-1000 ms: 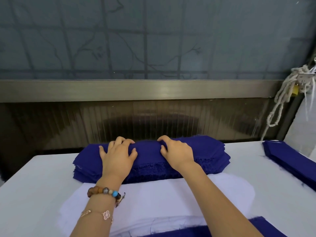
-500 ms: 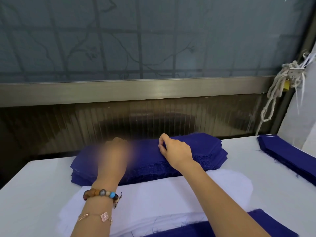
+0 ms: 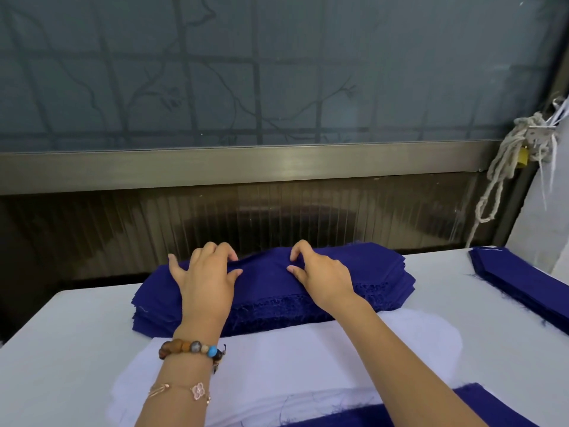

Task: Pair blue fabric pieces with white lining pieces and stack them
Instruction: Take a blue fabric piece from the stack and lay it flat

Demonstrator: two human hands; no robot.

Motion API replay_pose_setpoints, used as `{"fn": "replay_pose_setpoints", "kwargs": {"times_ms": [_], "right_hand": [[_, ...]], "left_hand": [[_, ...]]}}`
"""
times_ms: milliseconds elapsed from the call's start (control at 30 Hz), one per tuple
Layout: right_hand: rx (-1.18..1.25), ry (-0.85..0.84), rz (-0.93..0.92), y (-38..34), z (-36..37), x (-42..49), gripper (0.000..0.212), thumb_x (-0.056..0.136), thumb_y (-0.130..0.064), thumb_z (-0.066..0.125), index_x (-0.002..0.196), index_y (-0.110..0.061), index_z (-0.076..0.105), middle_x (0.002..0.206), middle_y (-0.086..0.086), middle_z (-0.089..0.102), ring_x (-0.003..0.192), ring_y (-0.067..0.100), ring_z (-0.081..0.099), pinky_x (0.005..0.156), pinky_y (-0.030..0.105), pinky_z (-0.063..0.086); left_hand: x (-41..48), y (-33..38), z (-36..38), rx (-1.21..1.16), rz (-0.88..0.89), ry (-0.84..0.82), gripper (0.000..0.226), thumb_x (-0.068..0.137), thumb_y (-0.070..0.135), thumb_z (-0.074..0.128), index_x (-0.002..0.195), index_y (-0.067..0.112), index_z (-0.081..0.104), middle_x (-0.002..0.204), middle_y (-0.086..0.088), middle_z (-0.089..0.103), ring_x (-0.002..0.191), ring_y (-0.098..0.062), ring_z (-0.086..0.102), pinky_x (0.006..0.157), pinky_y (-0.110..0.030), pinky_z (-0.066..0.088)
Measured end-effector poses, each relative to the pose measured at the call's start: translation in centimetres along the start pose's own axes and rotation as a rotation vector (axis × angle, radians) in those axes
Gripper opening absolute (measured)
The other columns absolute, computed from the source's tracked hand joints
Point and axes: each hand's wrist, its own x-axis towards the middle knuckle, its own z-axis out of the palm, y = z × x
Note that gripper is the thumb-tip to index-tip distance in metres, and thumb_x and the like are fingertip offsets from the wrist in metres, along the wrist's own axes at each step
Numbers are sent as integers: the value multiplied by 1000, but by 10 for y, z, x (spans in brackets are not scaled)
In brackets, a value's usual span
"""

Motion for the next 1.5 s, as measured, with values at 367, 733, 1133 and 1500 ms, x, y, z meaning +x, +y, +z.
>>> {"fn": "replay_pose_setpoints", "kwargs": {"times_ms": [367, 733, 1133, 1500], "right_hand": [[142, 41, -40, 6, 1, -3, 28, 97, -35, 54, 122, -36, 41, 65, -12, 50, 60, 4, 50, 52, 20, 35], [512, 92, 301, 5, -6, 7, 17, 76, -45, 77, 77, -35, 64, 75, -16, 62, 72, 4, 57, 55, 20, 42], [368, -74, 285, 12, -12, 16, 21, 85, -41, 70, 102, -30, 66, 80, -11, 65, 80, 11, 63, 66, 27, 52], [261, -349, 494, 78, -74, 17, 22, 90, -31, 62, 109, -19, 62, 79, 3, 60, 58, 15, 52, 45, 21, 43]], "left_hand": [[-2, -3, -10, 4, 46, 161, 23, 74, 32, 81, 67, 32, 60, 72, 17, 53, 91, -15, 53, 108, -52, 22], [5, -10, -20, 184, 36, 96, 31, 81, 62, 62, 88, 34, 73, 89, 12, 66, 90, -14, 49, 79, -35, 23], [15, -69, -52, -197, -184, -241, 8, 83, 29, 75, 81, 30, 67, 75, 5, 64, 71, -14, 59, 63, -36, 52], [10, -76, -35, -381, -283, -237, 10, 81, 22, 78, 79, 23, 68, 73, -1, 67, 71, -21, 61, 58, -32, 44]]}}
